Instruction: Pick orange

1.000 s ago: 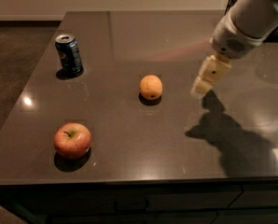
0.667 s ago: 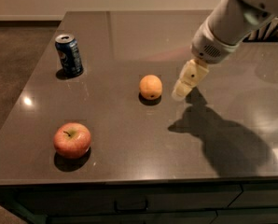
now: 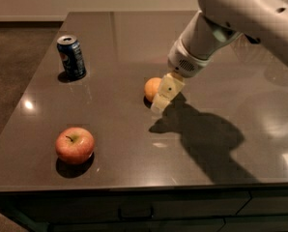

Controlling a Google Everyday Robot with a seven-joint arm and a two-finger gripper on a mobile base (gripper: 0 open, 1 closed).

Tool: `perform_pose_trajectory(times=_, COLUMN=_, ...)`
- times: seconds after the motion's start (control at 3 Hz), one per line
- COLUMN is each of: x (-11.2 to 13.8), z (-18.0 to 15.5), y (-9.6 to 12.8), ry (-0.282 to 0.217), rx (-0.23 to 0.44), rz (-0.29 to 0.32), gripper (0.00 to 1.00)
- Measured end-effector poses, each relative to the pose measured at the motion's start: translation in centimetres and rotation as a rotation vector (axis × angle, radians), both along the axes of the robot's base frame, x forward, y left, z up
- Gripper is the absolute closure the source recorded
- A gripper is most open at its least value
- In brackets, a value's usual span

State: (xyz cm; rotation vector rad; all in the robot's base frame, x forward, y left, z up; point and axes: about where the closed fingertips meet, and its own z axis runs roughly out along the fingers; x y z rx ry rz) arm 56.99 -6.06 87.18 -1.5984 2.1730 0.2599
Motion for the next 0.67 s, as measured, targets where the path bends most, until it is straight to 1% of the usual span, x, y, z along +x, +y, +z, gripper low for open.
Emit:
perform_pose_trajectory(times=0.33, x=-0.19, z=-1.18, y=2.15, ry=0.020, rx=0.007, rz=0.037, gripper=0.00)
perform_pose_trajectory(times=0.67, x=0.03, z=-1.84, y=3.13, ry=0.026, rx=-0.003, rz=0.058, gripper=0.19)
